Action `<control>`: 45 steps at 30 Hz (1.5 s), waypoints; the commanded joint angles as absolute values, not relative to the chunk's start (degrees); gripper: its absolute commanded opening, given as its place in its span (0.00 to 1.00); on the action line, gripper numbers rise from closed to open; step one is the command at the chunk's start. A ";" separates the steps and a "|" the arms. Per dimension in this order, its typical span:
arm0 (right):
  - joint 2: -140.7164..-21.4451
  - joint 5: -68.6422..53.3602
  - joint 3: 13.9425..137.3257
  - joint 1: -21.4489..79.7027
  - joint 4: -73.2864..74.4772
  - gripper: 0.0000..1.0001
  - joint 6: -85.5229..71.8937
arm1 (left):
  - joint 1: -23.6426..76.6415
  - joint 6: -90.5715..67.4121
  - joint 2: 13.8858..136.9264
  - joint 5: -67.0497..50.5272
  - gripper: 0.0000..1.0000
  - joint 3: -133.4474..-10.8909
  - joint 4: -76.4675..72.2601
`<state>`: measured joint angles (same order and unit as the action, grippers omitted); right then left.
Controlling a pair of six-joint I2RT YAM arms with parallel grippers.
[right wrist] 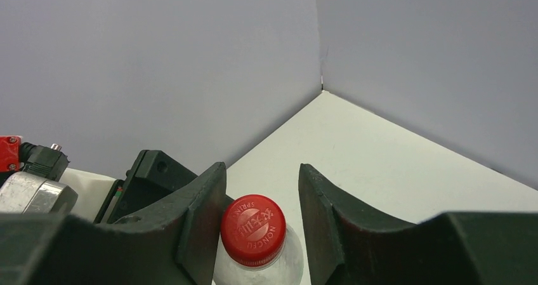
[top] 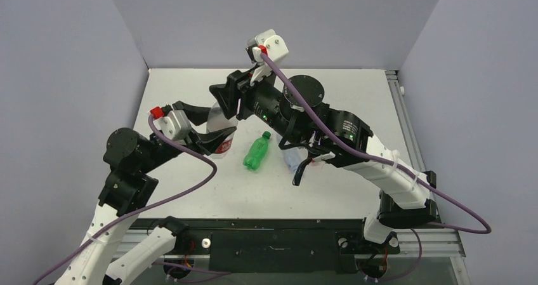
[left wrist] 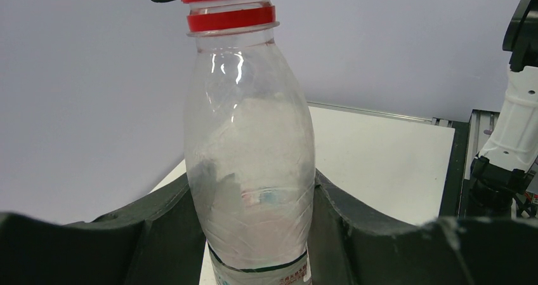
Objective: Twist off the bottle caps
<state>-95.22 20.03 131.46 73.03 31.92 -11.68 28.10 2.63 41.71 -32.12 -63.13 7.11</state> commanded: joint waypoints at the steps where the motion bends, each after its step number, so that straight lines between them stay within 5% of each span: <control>1: -94.13 20.08 131.71 71.75 32.42 0.42 -12.77 | 28.30 1.60 41.56 -31.75 0.00 -63.86 4.76; 7: -94.15 17.52 131.73 71.44 33.29 0.39 -13.09 | 28.30 0.77 41.95 -31.76 0.00 -64.35 4.40; 11: -93.85 15.59 131.15 71.33 34.09 0.47 -13.16 | 28.30 0.54 42.18 -31.69 0.00 -64.70 4.22; 13: -93.29 15.58 130.16 71.18 33.43 0.43 -13.49 | 28.30 0.41 42.31 -31.69 0.00 -64.75 4.12; 18: -91.50 15.84 128.54 70.77 31.54 0.10 -13.82 | 28.30 0.35 42.62 -32.13 0.00 -65.14 4.03; 21: -90.65 14.48 128.15 70.29 31.09 0.03 -13.17 | 28.30 -1.19 42.66 -32.98 0.00 -65.15 3.62; 31: -80.53 -34.48 117.07 64.97 22.64 0.00 -9.34 | 28.30 -16.14 43.26 -46.94 0.00 -66.63 -5.88; 39: -81.17 -36.83 118.22 64.95 25.00 0.00 -6.68 | 28.30 -21.01 43.62 -50.26 0.00 -67.13 -7.83; 41: -81.49 -32.28 118.46 64.97 25.48 0.07 -6.82 | 28.30 -20.50 43.51 -49.92 0.00 -66.84 -7.78; 43: -81.47 -22.56 118.06 65.55 24.77 0.31 -7.71 | 28.30 -19.12 43.39 -49.15 0.00 -66.43 -7.22; 44: -81.08 -12.96 117.70 66.68 23.40 0.54 -8.15 | 28.30 -17.81 43.30 -48.66 0.00 -66.11 -6.95; 45: -81.01 -7.88 117.01 67.57 22.82 0.65 -7.90 | 28.30 -17.12 43.27 -47.25 0.00 -65.70 -6.37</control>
<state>-82.50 -25.91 116.88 65.19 23.81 -7.97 28.82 -17.76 43.42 -52.38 -64.88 -3.66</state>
